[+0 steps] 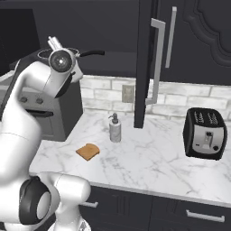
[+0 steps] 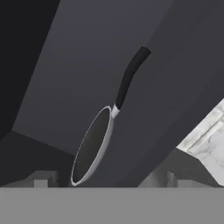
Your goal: Pick the pan from the cabinet and place it on the stove. Then turn on the stove burner for the pan.
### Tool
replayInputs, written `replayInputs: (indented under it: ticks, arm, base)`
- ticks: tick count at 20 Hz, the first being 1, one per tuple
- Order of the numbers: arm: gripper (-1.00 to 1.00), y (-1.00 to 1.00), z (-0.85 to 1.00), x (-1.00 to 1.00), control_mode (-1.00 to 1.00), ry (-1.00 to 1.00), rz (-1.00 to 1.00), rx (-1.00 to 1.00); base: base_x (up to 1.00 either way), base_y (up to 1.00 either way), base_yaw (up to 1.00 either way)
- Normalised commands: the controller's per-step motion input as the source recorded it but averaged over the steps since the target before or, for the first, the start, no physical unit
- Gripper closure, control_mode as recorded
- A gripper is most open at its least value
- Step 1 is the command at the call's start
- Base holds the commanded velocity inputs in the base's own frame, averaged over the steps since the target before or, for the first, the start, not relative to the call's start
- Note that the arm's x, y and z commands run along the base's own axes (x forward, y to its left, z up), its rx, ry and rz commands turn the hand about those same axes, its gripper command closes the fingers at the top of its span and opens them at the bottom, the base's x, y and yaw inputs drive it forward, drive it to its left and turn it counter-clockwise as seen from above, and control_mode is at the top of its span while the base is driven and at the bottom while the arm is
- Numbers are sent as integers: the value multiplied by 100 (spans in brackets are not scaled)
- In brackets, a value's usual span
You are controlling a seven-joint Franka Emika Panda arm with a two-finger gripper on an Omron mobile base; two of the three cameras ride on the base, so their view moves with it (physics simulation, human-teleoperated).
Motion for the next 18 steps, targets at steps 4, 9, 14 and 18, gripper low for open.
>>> replayInputs:
  ticks: [4, 9, 14, 18]
  arm:
    - [-100, 0, 2, 18, -100, 0, -1, 0]
    - [-100, 0, 2, 21, -100, 0, -2, 0]
    - [-100, -2, 0, 16, -100, 0, 0, 0]
    - [-100, -2, 0, 19, -100, 0, 0, 0]
  base:
    - [0, 0, 0]
    - [0, 0, 0]
    - [0, 0, 0]
    - [0, 0, 0]
